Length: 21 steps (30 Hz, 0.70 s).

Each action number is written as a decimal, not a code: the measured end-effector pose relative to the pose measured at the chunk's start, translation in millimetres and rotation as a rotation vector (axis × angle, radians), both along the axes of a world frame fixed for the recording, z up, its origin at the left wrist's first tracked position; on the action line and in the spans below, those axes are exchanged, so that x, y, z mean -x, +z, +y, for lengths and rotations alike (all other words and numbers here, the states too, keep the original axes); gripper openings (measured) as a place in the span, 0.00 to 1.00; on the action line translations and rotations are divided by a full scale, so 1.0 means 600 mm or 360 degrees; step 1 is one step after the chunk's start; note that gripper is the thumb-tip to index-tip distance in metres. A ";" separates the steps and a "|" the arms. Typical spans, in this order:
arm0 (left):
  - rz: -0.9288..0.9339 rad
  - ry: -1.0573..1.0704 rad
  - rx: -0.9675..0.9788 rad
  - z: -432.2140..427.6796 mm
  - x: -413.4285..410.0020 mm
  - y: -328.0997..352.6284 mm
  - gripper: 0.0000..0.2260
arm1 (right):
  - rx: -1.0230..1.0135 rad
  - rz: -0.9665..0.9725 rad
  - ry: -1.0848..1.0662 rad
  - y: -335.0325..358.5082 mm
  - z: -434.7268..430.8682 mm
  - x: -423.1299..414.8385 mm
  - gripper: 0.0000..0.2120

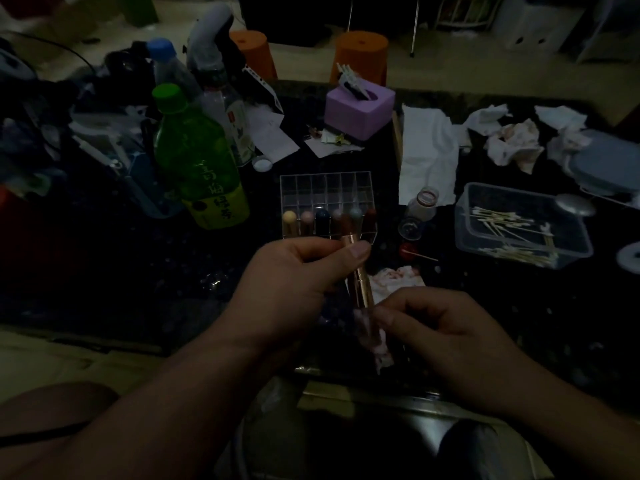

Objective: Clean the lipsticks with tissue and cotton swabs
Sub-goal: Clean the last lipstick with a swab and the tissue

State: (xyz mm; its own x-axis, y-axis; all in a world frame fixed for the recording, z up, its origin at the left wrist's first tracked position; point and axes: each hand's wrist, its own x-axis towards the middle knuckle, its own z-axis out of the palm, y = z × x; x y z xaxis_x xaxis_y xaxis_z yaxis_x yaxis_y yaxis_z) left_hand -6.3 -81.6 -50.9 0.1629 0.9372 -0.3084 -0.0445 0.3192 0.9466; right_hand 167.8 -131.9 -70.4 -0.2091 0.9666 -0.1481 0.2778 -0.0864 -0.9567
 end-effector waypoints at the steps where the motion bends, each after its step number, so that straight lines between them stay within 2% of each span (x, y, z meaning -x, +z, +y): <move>1: 0.0007 0.0000 -0.0004 0.000 0.000 0.000 0.08 | -0.0015 0.0005 0.0000 0.000 0.000 0.000 0.10; 2: 0.0024 0.0000 -0.0010 0.001 0.001 -0.002 0.08 | -0.0027 0.0003 -0.0020 -0.001 0.001 0.000 0.09; 6: 0.0072 -0.0046 0.0005 -0.003 0.000 -0.001 0.14 | -0.0024 -0.0090 -0.0091 -0.008 0.002 0.005 0.13; 8: 0.0154 -0.0121 -0.0057 -0.006 -0.003 -0.001 0.15 | 0.0016 -0.0014 -0.0101 -0.013 0.001 0.008 0.14; 12: 0.0172 -0.0489 0.0090 -0.010 -0.002 -0.001 0.13 | 0.0016 0.0072 -0.0226 -0.015 0.004 0.010 0.16; 15: 0.0279 -0.0567 0.0109 -0.015 0.004 -0.009 0.07 | -0.0076 -0.0083 -0.0148 -0.014 0.005 0.012 0.11; 19: 0.0232 -0.0292 0.0092 0.000 0.019 -0.005 0.07 | -0.0076 -0.0389 -0.0009 -0.004 0.028 -0.009 0.15; 21: 0.0305 -0.0198 0.0013 0.014 0.033 -0.003 0.06 | -0.0074 -0.0672 -0.0060 -0.011 0.054 -0.030 0.11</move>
State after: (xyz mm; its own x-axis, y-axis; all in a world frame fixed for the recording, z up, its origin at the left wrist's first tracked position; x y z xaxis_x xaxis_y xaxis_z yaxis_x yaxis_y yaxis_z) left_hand -26.1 -73.2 -52.4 0.2148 0.9110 -0.3521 0.1760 0.3185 0.9314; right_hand 185.8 -99.7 -77.3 -0.1038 0.9801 -0.1691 0.6433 -0.0635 -0.7629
